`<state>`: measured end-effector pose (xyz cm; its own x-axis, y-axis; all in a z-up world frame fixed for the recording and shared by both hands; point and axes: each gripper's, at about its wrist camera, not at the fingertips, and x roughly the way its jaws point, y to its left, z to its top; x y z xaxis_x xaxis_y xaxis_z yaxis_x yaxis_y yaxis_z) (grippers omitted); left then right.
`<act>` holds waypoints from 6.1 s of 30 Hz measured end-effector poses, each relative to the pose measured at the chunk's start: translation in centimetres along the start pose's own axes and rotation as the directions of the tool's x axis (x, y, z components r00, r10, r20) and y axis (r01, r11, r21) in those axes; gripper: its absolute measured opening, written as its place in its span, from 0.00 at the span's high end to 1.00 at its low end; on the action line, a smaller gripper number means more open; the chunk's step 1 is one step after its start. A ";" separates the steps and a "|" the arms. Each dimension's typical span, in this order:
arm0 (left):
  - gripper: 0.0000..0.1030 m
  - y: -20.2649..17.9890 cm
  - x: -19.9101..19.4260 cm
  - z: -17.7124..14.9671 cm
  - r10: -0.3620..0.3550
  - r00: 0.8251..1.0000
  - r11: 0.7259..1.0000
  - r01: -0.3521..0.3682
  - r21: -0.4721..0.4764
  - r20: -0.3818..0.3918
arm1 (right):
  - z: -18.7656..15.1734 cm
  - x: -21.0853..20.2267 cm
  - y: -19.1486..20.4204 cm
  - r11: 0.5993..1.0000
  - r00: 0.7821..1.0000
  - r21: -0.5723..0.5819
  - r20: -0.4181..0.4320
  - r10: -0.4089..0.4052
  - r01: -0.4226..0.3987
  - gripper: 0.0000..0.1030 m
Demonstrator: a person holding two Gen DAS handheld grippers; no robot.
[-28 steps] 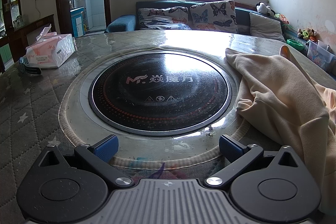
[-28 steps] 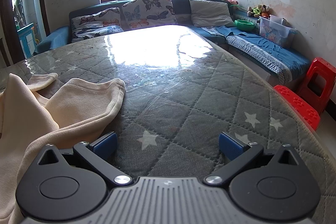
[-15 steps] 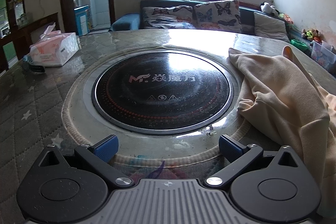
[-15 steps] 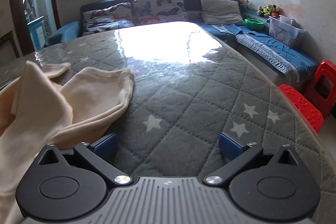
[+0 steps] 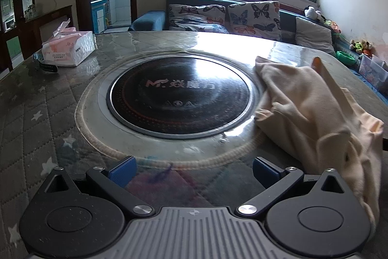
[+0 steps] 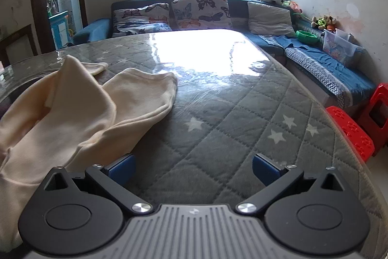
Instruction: Fold clothes
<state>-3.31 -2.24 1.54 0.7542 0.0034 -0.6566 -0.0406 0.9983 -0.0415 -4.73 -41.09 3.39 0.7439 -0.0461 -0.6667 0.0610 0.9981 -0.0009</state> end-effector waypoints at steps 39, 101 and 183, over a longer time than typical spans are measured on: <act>0.00 -3.2 -3.3 -1.3 -0.014 1.000 0.998 0.015 0.059 -0.013 | -2.8 -5.1 2.9 0.988 0.991 -0.080 0.013 0.131 -0.130 0.00; 0.03 -7.7 -0.6 7.3 -0.159 0.984 0.973 0.143 0.182 0.079 | 6.7 -0.5 6.2 0.942 0.960 -0.214 0.045 0.275 -0.260 0.11; 0.96 0.2 -2.2 6.1 -0.101 0.994 0.995 0.099 0.032 0.048 | -0.1 -4.4 3.1 0.941 0.955 -0.171 0.007 0.298 -0.292 0.41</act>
<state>-1.02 -1.66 7.56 0.7850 -0.0943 -0.6122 0.0556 0.9951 -0.0820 -7.91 -37.83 6.28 0.7331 0.2531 -0.6313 -0.2740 0.9594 0.0664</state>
